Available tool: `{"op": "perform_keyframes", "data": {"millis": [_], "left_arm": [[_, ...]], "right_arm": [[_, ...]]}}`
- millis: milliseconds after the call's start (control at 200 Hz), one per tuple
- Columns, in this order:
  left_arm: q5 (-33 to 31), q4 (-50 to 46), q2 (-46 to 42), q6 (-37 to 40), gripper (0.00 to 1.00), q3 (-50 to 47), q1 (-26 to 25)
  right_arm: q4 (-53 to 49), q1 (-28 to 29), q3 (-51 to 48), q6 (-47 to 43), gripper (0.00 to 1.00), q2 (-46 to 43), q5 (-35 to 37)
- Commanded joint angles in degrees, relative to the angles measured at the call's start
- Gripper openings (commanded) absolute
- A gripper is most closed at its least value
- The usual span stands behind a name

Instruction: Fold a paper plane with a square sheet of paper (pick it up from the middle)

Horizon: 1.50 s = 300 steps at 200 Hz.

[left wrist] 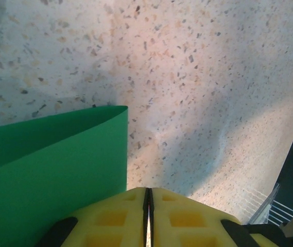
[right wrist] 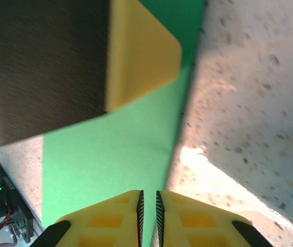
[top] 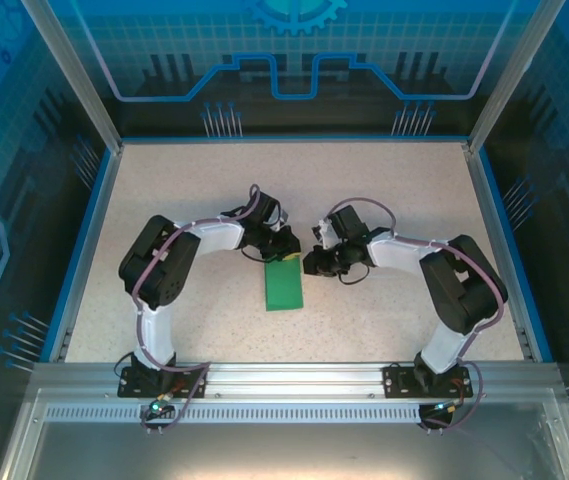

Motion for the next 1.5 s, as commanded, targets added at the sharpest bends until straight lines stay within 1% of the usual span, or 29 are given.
{"op": "perform_keyframes", "data": {"millis": [0,260,475,765,920,1055,1080,1495], "left_arm": [[2.1,0.4,1.5,-0.6,0.13,2.0,-0.1],[0.9,-0.3,3.3,-0.4,0.11,3.0,-0.1],[-0.5,-1.6,4.3,0.0,0.1,2.6,-0.1],[-3.4,-3.4,5.4,1.4,0.09,2.2,-0.1],[-4.2,-3.7,5.9,1.9,0.08,2.0,0.0],[-4.8,-3.9,6.3,2.1,0.08,1.8,-0.1],[-5.0,-3.9,6.4,2.1,0.08,1.7,-0.1],[-6.0,-4.0,6.6,2.2,0.08,1.3,-0.1]], "right_arm": [[1.7,1.2,-0.1,1.9,0.18,0.8,0.0],[3.6,3.8,2.5,3.6,0.17,4.0,-1.4],[5.3,4.5,3.0,5.5,0.14,7.1,-1.2],[2.7,4.4,2.3,5.2,0.12,9.9,-0.8],[1.4,4.6,0.2,4.4,0.12,8.0,-3.0],[-0.8,5.8,-1.2,2.7,0.12,6.2,-4.6],[-1.0,6.1,-2.8,2.6,0.12,5.9,-4.8],[-1.7,12.1,-11.0,6.2,0.13,0.4,-2.6]]}}
